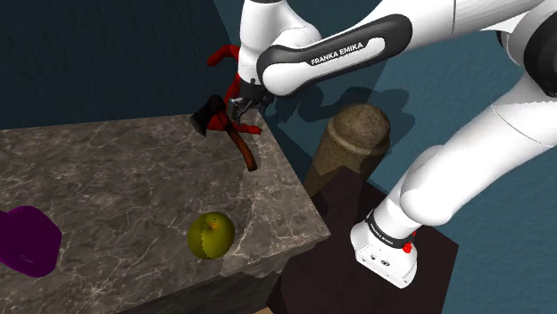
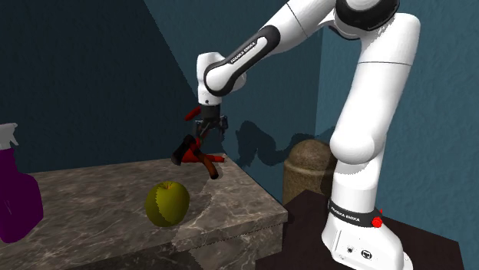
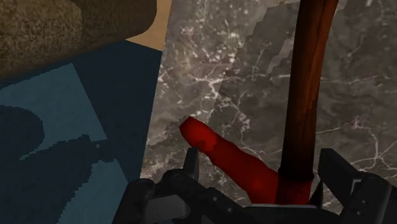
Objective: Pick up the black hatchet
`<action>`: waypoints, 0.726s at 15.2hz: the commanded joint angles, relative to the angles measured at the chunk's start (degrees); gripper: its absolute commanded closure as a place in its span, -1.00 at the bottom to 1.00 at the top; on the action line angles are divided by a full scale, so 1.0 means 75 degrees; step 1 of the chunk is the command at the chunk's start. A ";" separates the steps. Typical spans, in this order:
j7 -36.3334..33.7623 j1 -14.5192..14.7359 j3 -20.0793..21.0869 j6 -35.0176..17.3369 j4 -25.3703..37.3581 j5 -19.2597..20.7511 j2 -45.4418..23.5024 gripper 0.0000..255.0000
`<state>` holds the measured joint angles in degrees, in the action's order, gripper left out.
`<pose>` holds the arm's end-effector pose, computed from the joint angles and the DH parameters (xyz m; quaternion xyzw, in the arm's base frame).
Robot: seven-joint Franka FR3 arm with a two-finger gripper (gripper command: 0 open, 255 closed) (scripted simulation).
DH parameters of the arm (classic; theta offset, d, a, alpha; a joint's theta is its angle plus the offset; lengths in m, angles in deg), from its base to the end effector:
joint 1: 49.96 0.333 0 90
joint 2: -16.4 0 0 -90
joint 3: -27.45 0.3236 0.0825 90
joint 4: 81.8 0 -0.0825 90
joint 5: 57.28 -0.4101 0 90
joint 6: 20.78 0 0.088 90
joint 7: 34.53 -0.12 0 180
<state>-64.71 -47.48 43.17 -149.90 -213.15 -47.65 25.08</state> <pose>0.4994 0.1589 0.4018 0.9932 -0.0549 0.0837 0.0592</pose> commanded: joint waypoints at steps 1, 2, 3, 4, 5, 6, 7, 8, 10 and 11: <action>-0.0495 0.0011 0.0180 -0.0209 0.0435 0.0350 -0.0643 -1.00; -0.0724 0.0030 0.0238 -0.0289 0.0641 0.0536 -0.0937 -1.00; -0.0953 0.0059 0.0286 -0.0355 0.0859 0.0730 -0.1234 -1.00; -0.1036 0.0081 0.0291 -0.0375 0.0941 0.0802 -0.1342 -1.00; -0.1080 0.0085 0.0283 -0.0467 0.0895 0.0847 -0.1395 -1.00; -0.1126 0.0087 0.0278 -0.0558 0.0851 0.0894 -0.1450 -1.00; -0.1173 0.0089 0.0273 -0.0648 0.0808 0.0942 -0.1507 -1.00; -0.1221 0.0090 0.0268 -0.0738 0.0768 0.0993 -0.1566 -1.00; -0.1322 0.0092 0.0256 -0.0917 0.0692 0.1100 -0.1687 -1.00; -0.1405 0.0095 0.0245 -0.1056 0.0637 0.1189 -0.1787 -1.00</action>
<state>-74.69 -46.78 45.06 -156.89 -207.94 -39.29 12.25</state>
